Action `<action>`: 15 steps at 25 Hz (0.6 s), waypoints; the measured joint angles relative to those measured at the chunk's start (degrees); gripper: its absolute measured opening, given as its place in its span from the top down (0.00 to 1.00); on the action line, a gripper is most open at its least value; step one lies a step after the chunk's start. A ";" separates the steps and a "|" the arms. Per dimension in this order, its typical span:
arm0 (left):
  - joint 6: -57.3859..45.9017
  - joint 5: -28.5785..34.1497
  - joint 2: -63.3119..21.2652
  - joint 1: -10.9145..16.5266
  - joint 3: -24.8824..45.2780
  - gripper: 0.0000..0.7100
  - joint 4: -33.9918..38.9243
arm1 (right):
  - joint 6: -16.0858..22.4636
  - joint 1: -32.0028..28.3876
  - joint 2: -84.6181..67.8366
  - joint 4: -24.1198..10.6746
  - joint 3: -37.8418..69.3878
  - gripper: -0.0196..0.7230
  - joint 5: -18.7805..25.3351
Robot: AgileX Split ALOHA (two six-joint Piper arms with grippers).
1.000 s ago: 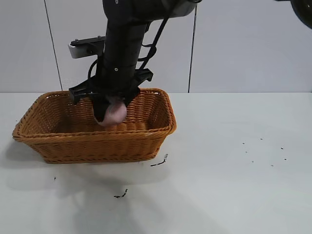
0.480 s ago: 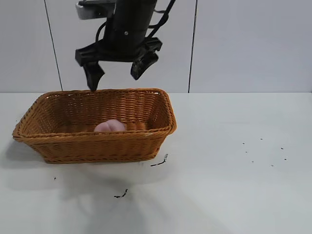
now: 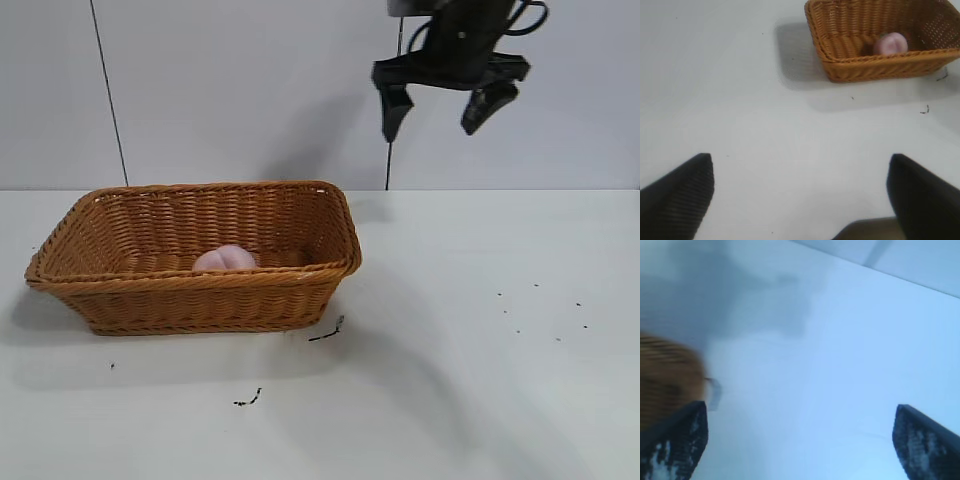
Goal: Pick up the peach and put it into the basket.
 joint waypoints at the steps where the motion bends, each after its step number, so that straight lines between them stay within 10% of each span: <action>1: 0.00 0.00 0.00 0.00 0.00 0.03 0.00 | 0.00 -0.61 -0.14 0.00 0.00 0.05 0.94; 15: 0.00 0.00 0.00 0.00 0.00 0.03 0.00 | 0.42 -1.02 -15.52 1.43 17.37 0.05 6.12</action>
